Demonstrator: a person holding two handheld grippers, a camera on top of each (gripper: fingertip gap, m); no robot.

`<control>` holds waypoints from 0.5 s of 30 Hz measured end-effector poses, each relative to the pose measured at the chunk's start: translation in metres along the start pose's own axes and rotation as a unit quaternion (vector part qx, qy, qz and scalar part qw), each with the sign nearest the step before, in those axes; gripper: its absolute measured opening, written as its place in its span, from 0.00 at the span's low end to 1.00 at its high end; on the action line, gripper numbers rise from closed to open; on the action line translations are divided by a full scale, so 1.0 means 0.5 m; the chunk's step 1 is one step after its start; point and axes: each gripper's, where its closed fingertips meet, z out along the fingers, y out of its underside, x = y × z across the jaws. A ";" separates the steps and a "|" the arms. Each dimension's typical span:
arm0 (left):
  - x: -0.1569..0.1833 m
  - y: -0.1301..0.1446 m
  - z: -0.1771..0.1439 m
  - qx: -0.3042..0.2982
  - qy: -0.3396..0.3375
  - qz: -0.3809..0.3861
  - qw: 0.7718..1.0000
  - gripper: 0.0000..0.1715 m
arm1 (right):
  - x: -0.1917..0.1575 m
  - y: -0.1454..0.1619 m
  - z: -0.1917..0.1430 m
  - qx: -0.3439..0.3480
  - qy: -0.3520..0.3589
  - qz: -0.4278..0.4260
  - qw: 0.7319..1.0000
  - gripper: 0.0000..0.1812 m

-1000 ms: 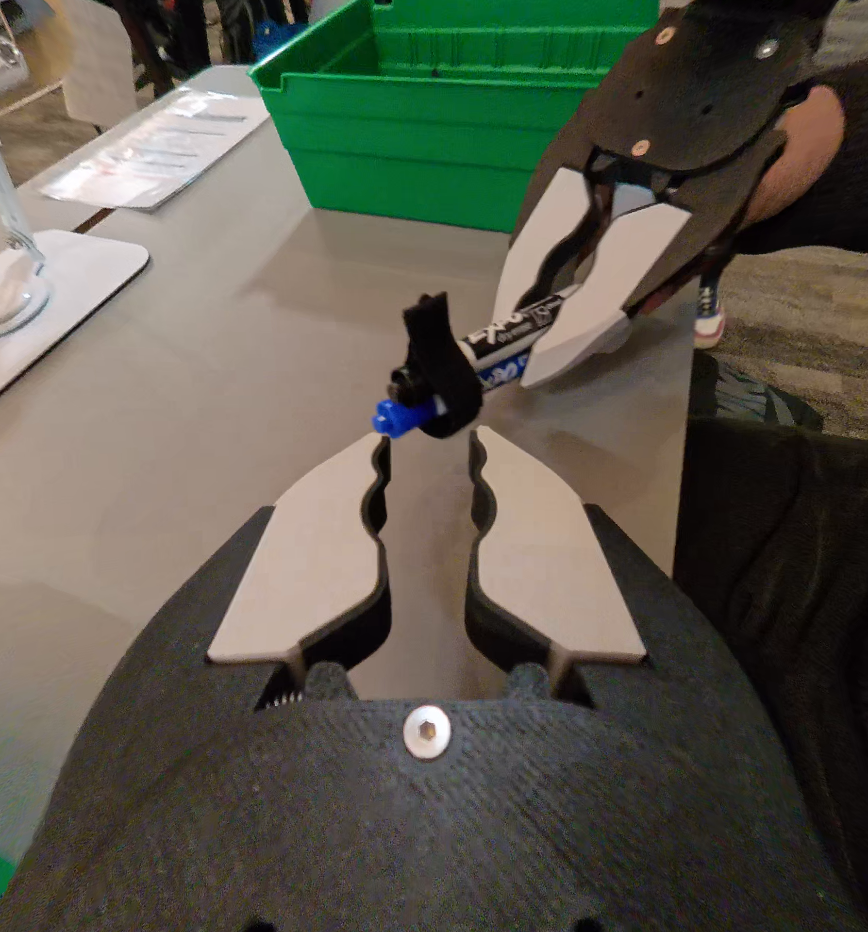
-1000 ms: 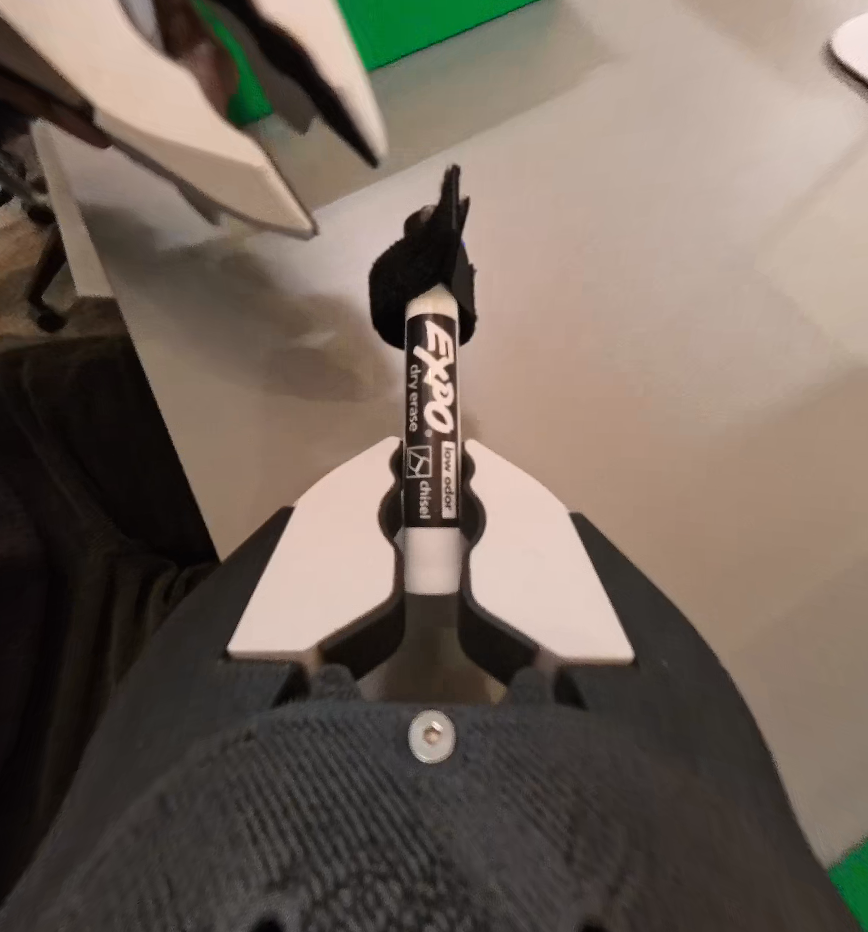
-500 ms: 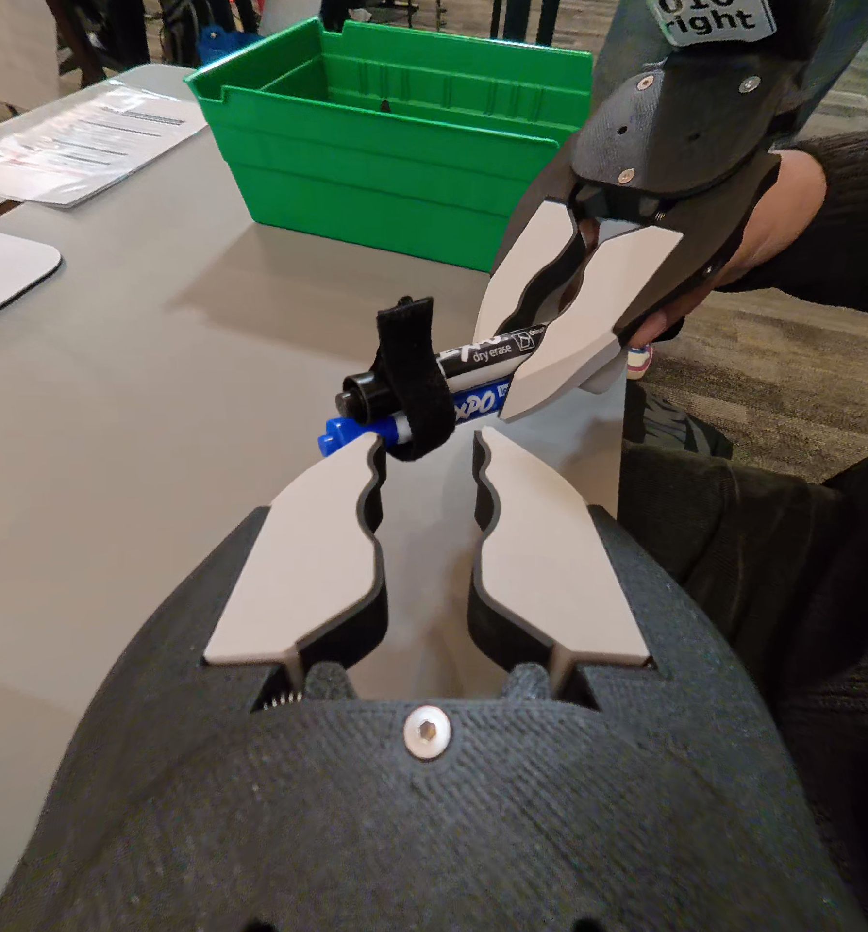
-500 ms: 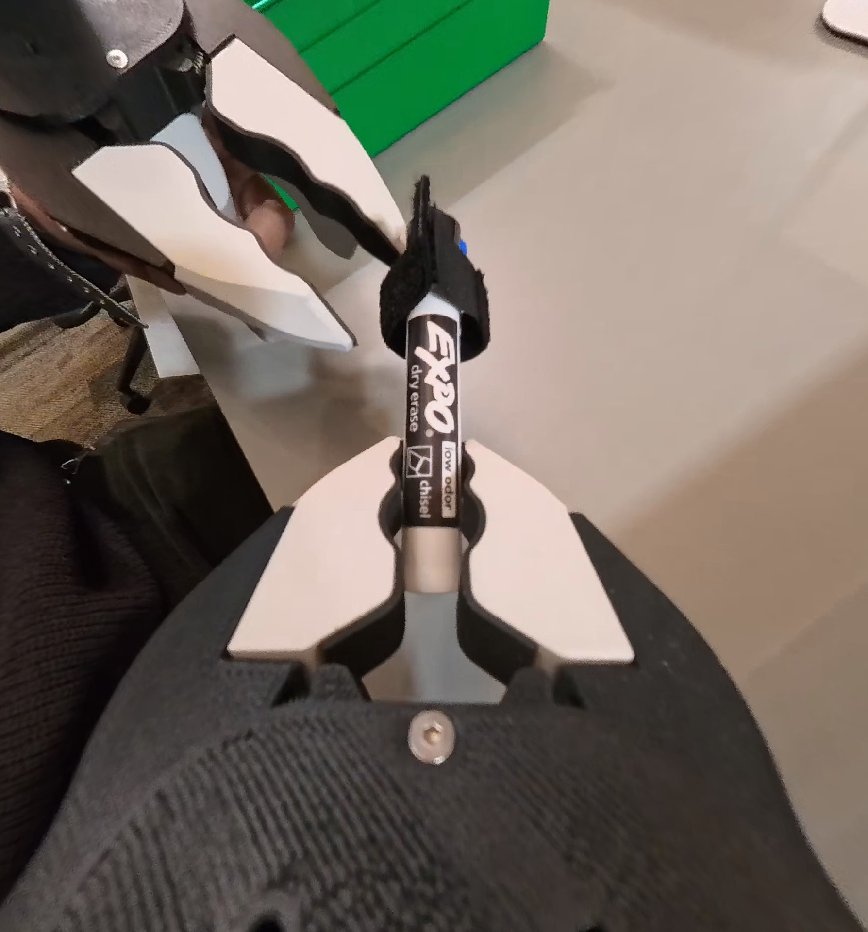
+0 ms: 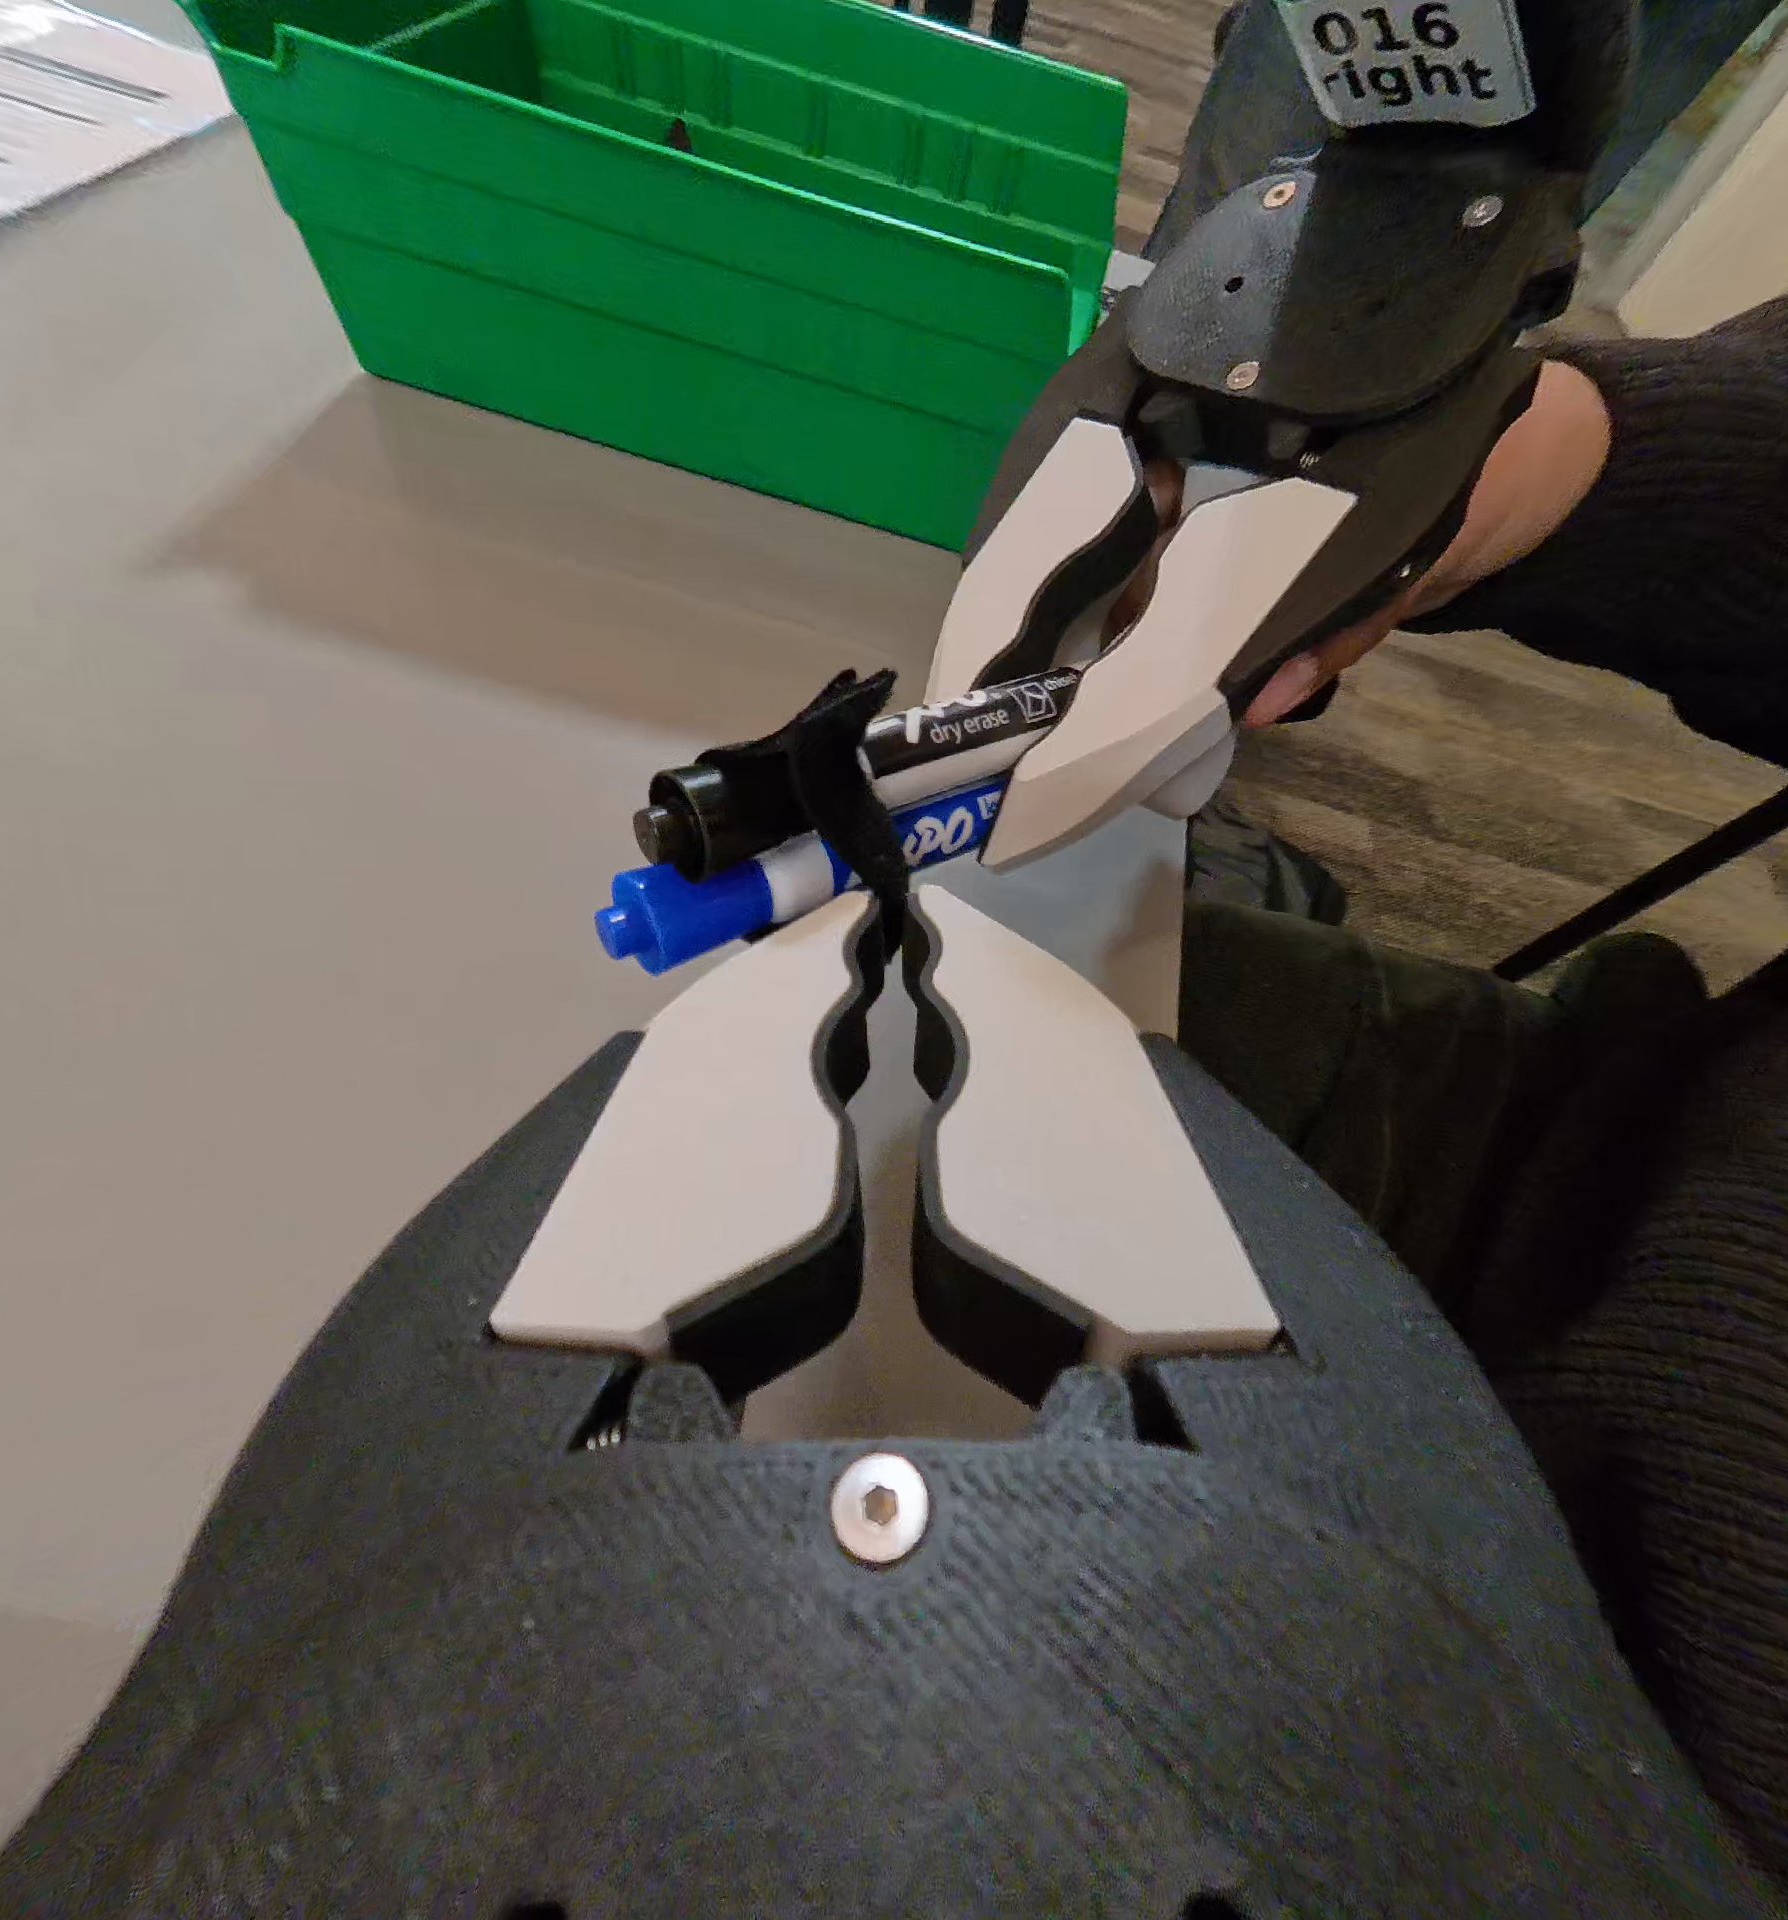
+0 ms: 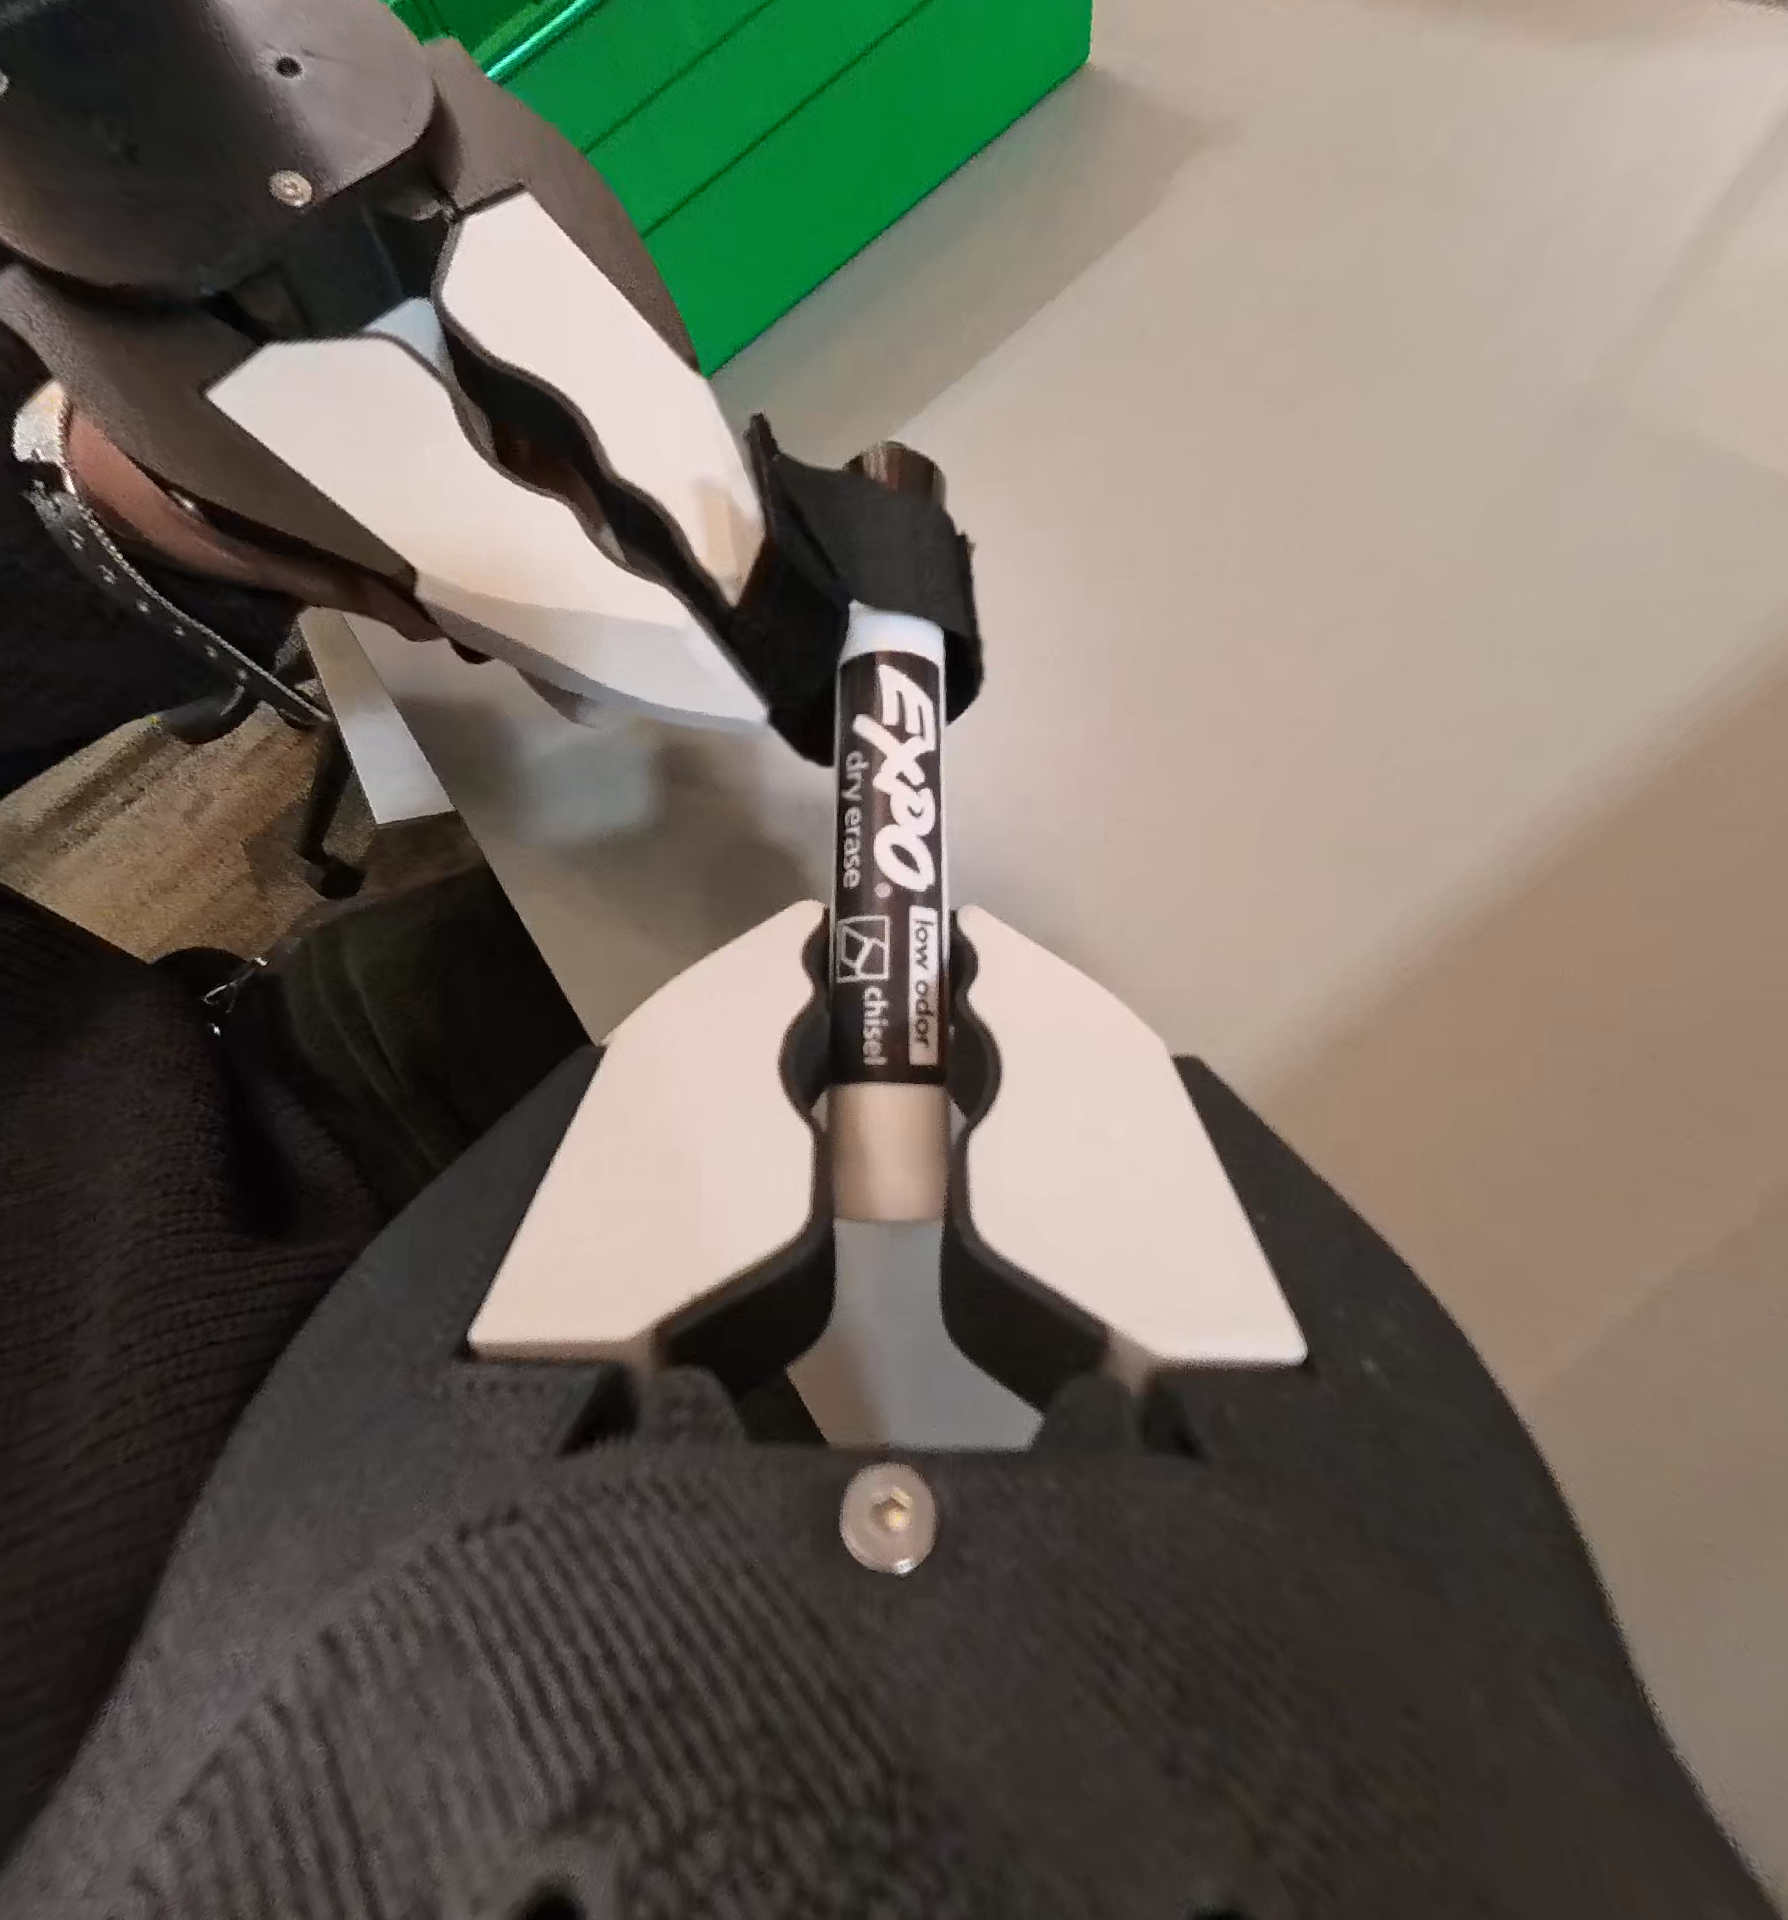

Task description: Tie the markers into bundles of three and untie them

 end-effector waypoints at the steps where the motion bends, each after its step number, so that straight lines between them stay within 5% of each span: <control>1: 0.001 0.000 -0.002 0.001 0.005 -0.002 1.000 0.02 | 0.002 -0.001 0.000 0.002 0.000 0.004 1.000 0.10; 9: 0.040 -0.004 -0.008 0.008 0.036 0.093 0.995 0.02 | 0.022 -0.004 0.001 0.024 -0.013 0.093 0.995 0.10; 15: 0.021 -0.003 -0.007 -0.006 -0.031 0.151 0.988 0.02 | 0.069 -0.006 -0.036 0.062 -0.028 0.158 0.985 0.10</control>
